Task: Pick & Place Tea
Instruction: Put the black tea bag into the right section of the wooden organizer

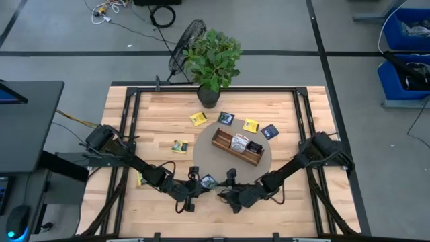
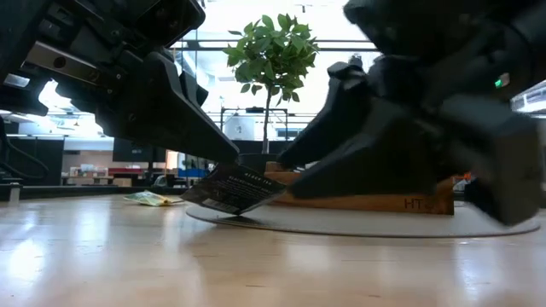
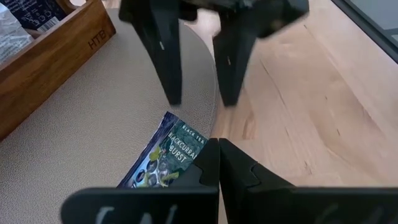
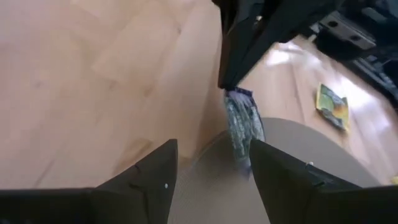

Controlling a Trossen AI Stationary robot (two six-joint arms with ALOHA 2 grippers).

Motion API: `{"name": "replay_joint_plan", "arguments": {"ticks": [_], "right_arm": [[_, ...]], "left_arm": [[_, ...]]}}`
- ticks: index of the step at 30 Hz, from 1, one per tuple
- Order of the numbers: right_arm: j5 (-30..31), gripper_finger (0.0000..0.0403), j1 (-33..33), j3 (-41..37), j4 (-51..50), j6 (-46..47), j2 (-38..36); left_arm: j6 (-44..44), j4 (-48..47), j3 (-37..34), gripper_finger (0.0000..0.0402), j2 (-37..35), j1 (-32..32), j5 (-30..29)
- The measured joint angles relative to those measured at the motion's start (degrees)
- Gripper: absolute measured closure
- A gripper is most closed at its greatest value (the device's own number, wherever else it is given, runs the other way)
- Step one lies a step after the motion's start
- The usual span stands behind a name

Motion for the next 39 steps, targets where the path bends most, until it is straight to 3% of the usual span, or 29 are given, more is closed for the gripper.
{"name": "replay_joint_plan", "arguments": {"ticks": [6, 14, 18, 23, 25, 34, 39], "right_arm": [[6.3, 0.0195, -0.3, 6.4, -3.2, -2.3, 3.7], [4.3, 0.0216, -2.1, 8.3, -8.1, -0.3, 4.0], [2.4, 0.0266, -2.4, 8.3, -8.6, 0.7, 4.0], [2.3, 0.0371, -2.4, 8.3, -8.9, 1.4, 4.0], [2.3, 0.0392, -2.4, 8.4, -10.2, 1.5, 3.9], [3.0, 0.0399, -1.2, 14.2, -28.7, 11.6, -0.9], [3.4, 0.0401, -0.4, 17.0, -41.6, 18.9, -5.2]], "left_arm": [[0.0, 0.1, 0.0, 0.0401, 0.0, 0.0, 0.0], [0.0, 0.2, 0.0, 0.0401, 0.0, -0.1, 0.0], [0.0, 0.3, 0.0, 0.0401, 0.0, -0.1, 0.0], [0.0, 0.2, 0.0, 0.0399, 0.0, -0.1, 0.0], [-0.1, 0.5, 0.0, 0.0396, 0.0, -0.1, -0.2], [2.3, 3.5, 0.0, 0.0336, 0.0, 0.0, -6.9], [2.5, 3.5, 0.0, 0.0303, 0.0, 0.3, -7.3]]}}
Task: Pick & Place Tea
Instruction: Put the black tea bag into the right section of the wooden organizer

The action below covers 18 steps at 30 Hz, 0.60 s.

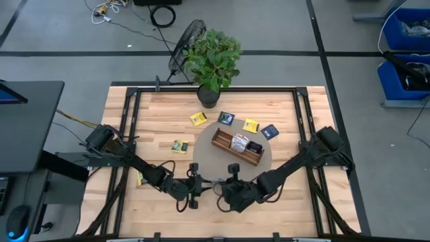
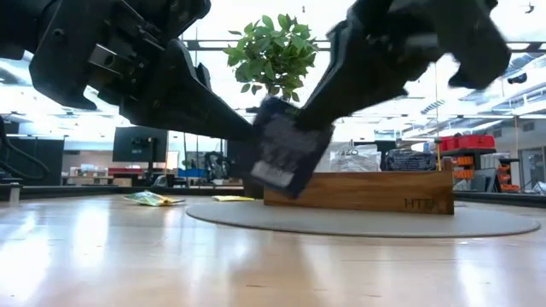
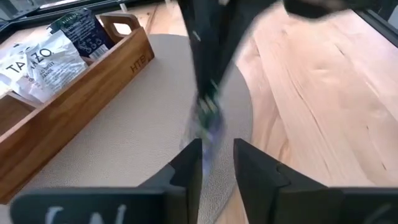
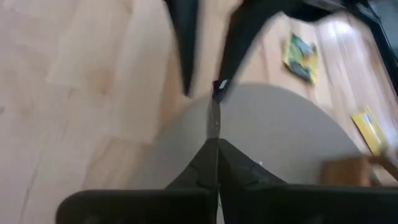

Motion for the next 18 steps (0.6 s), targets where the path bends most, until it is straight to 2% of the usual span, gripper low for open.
{"name": "replay_joint_plan", "arguments": {"ticks": [9, 18], "right_arm": [[0.6, 0.0402, 0.1, 3.4, -26.6, 18.9, -8.9], [-2.2, 0.0403, -0.7, 3.7, -39.9, 31.8, -18.6]], "left_arm": [[0.6, 0.4, 0.0, 0.0290, 0.0, 0.0, -2.1], [0.5, 0.7, 0.0, 0.0291, 0.0, 0.0, -2.2]]}}
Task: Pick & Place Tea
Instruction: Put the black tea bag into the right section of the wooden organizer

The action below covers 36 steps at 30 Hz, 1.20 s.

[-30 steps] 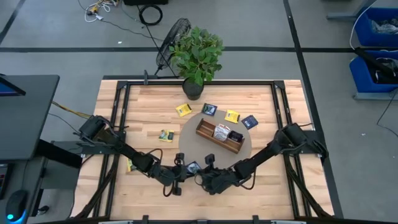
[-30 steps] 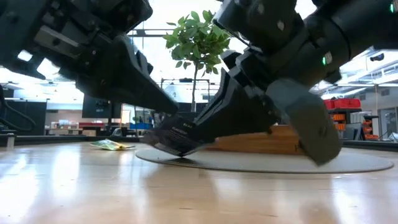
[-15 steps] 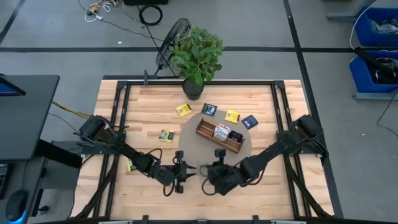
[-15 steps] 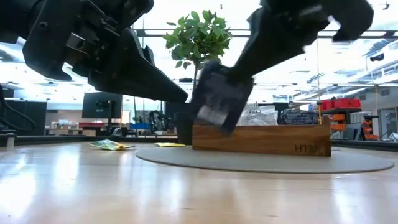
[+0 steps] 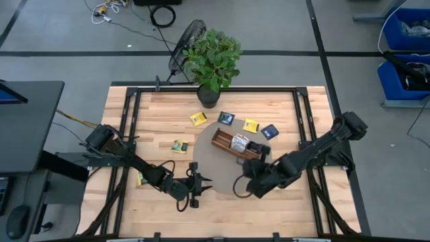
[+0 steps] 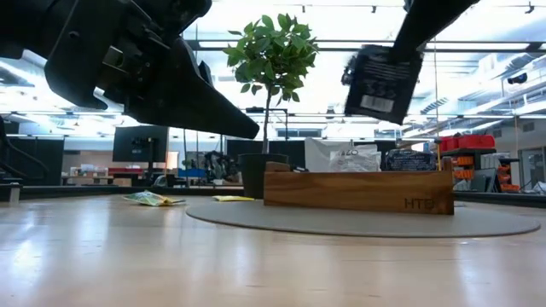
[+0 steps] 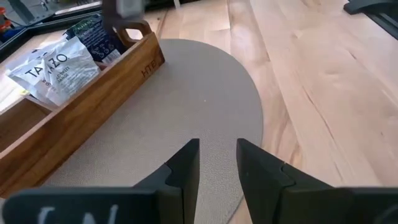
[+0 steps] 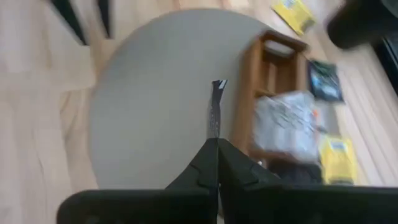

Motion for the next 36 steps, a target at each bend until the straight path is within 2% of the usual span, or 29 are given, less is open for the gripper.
{"name": "replay_joint_plan", "arguments": {"ticks": [7, 11, 23, 29, 36], "right_arm": [[0.1, 0.0403, -4.0, 0.0, -12.7, 10.1, -2.7], [-1.3, 0.0403, -7.0, 0.0, -16.5, 11.9, -2.6], [-7.1, 0.0403, -11.3, -0.2, -15.8, 6.9, -2.6], [-11.0, 0.0403, -12.6, -5.2, -9.1, 4.0, -2.6], [-10.8, 0.0403, -14.7, -11.1, -7.1, 6.2, -2.6]], "left_arm": [[0.0, 1.1, 0.0, 0.0291, 0.0, 0.0, 0.0], [0.0, 1.1, 0.0, 0.0291, 0.0, 0.0, 0.0], [0.0, 1.1, 0.0, 0.0291, 0.0, 0.0, 0.0], [0.0, 1.1, 0.0, 0.0291, 0.0, 0.0, 0.0], [0.0, 1.1, 0.0, 0.0291, 0.0, 0.0, 0.0]]}}
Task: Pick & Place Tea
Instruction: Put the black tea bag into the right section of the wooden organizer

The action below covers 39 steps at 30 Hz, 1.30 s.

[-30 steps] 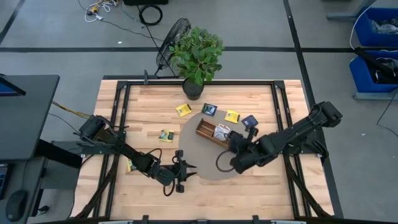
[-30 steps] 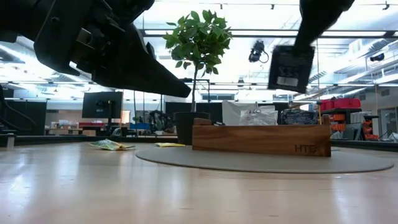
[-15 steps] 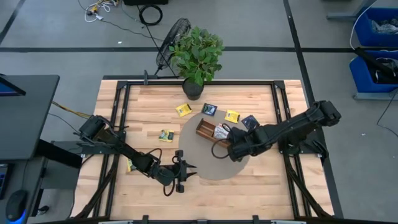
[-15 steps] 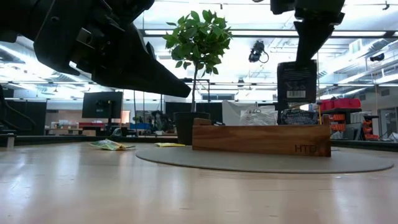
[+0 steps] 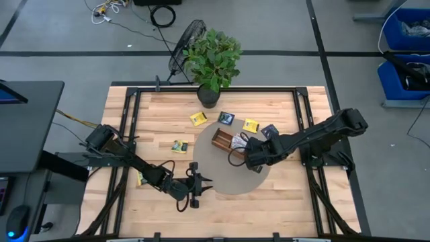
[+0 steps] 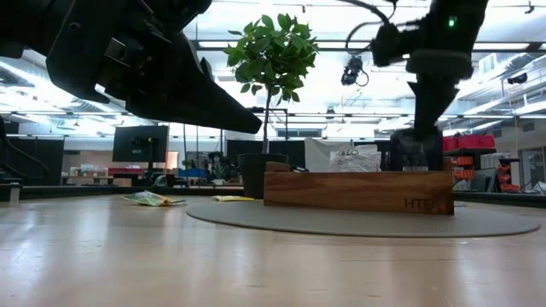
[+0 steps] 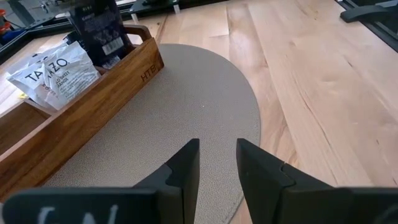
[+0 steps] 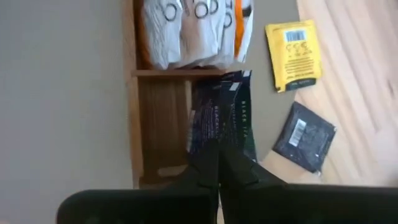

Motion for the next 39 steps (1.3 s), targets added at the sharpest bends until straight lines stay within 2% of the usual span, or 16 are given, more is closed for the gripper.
{"name": "replay_joint_plan", "arguments": {"ticks": [9, 17, 31, 39], "right_arm": [[-1.1, 0.0403, -1.3, -5.6, 7.9, -2.7, 0.0], [1.5, 0.0399, -1.4, -6.5, 8.4, -2.7, 0.0], [10.0, 0.0319, -1.4, -6.6, 2.5, -0.9, 0.0], [5.6, 0.0279, -0.8, -6.6, 6.8, -2.5, 0.0]], "left_arm": [[-0.3, 0.0, 0.0, 0.0291, 0.0, 0.3, 0.0], [-0.4, 0.0, 0.0, 0.0291, 0.0, 0.3, 0.0], [-0.6, 0.0, 0.0, 0.0291, 0.0, 0.3, 0.0], [-0.6, 0.0, 0.0, 0.0291, 0.0, 0.3, 0.0]]}}
